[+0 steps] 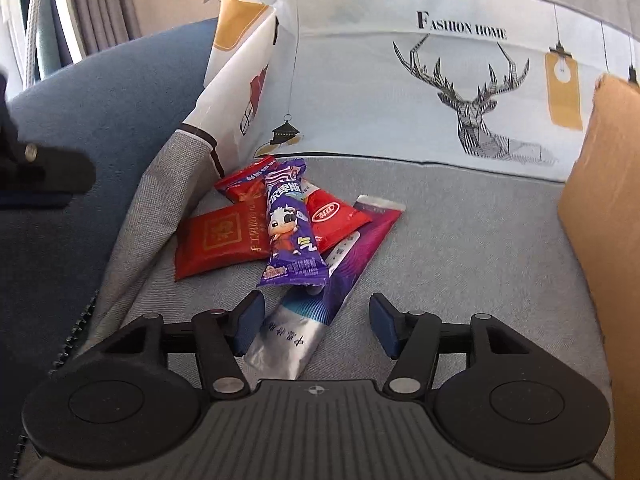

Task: Organize snacks
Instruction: 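Grasp the purple lollipop with the left gripper while the right gripper grasps the white-purple tube snack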

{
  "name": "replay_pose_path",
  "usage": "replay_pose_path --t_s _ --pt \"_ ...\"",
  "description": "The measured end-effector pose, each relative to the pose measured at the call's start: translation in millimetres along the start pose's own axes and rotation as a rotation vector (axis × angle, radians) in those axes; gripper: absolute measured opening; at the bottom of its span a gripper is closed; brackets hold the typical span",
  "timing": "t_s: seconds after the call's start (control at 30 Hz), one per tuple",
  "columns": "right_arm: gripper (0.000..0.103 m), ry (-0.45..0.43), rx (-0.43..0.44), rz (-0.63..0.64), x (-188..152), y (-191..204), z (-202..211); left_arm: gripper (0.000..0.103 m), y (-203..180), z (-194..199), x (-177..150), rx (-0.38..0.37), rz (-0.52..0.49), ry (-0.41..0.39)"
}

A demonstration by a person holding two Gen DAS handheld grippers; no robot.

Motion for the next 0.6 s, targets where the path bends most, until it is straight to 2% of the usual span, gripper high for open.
replay_pose_path --t_s 0.03,0.17,0.3,0.47,0.53,0.57,0.6 --pt "0.034 -0.012 -0.023 0.01 0 0 1 0.013 -1 -2 1 -0.02 0.001 0.003" --pt "0.023 -0.02 -0.117 -0.034 -2 -16 5 0.013 -11 -19 2 -0.114 -0.022 0.043" --pt "0.022 -0.004 -0.218 -0.093 -3 -40 16 0.013 -21 -45 -2 -0.158 -0.058 0.109" --pt "0.022 0.034 -0.227 -0.121 -7 -60 28 0.015 -32 -73 -9 -0.14 -0.087 0.156" --pt "0.022 0.028 -0.217 -0.099 -10 -63 34 0.024 -34 -83 -10 -0.123 -0.084 0.162" --pt "0.024 0.03 -0.205 -0.088 -11 -64 35 0.034 -36 -88 -10 -0.11 -0.084 0.164" --pt "0.025 0.034 -0.193 -0.08 -12 -66 36 0.038 -38 -92 -11 -0.096 -0.085 0.162"
Point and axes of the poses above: each gripper's, at about its wrist camera, not at the fingertips, and z roughly against the way its jaws point, y to its left, x to its top, the point moved 2 cm from there along -z, roughly the way its jaws point, and after that the axes turned 10 degrees about -x, right-handed, at the moved point
